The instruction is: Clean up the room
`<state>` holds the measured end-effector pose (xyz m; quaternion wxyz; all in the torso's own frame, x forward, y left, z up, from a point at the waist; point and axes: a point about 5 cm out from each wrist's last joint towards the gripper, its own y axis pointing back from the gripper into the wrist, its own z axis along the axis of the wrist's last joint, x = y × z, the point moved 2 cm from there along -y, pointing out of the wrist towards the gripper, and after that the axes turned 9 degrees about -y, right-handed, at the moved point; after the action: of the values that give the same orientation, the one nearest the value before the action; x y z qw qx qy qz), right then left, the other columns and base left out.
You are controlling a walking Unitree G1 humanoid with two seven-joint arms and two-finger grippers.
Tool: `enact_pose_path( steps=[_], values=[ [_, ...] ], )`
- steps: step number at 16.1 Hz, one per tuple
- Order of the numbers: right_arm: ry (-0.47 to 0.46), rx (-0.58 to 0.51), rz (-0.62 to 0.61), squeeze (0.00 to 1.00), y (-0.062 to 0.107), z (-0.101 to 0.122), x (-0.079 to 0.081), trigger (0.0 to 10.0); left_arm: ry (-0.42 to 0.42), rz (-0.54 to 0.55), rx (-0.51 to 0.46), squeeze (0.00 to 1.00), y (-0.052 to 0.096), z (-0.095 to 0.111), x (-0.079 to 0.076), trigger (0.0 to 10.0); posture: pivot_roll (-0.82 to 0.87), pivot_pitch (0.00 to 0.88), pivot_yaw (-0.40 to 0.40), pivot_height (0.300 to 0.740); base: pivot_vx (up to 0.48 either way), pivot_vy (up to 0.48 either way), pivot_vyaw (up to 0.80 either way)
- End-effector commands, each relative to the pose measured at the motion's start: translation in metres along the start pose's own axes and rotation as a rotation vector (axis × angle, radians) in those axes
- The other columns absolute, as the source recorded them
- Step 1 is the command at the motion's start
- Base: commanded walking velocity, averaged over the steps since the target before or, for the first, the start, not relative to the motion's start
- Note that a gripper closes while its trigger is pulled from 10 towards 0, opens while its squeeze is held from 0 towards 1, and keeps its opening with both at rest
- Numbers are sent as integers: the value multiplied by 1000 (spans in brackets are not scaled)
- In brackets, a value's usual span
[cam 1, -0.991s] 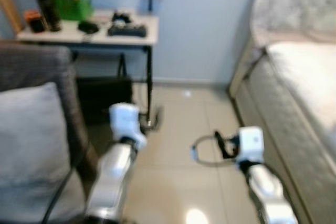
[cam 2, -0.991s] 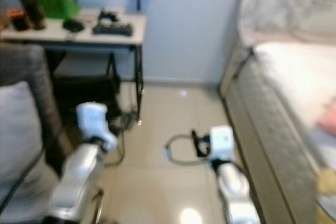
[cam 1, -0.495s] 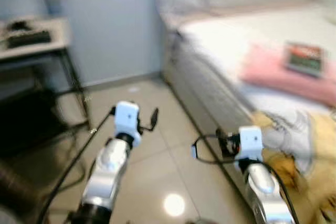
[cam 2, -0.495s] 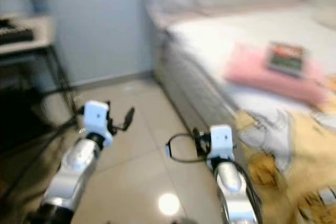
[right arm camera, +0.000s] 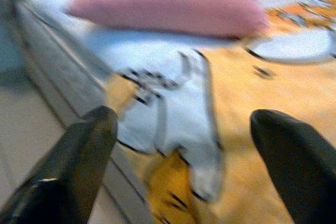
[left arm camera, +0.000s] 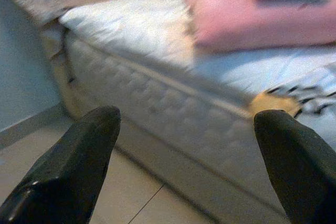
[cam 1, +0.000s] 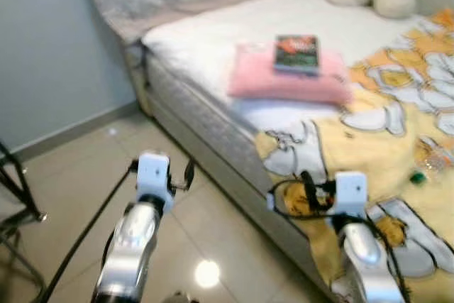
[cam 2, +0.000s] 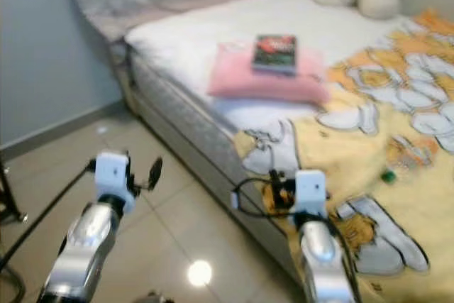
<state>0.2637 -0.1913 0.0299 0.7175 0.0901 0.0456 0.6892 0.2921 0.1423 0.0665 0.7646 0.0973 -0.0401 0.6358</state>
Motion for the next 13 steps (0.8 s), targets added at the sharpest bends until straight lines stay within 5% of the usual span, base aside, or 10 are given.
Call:
enact_pose_path(
  steps=[1,12,13],
  values=[
    [0,-30,-8,1000,-4,7,1,10000,11,0,-33,1000,-7,9,-1,10000,33,0,-15,727,0,0,-587],
    [-13,-53,-20,1000,-2,8,5,10000,-23,-69,-70,1000,-9,17,-7,10000,29,0,-9,727,0,0,-633],
    [-11,-54,-26,1000,-1,7,4,10000,-73,-61,-89,0,-7,19,-5,10000,30,0,-9,727,0,0,-675]
  ],
)
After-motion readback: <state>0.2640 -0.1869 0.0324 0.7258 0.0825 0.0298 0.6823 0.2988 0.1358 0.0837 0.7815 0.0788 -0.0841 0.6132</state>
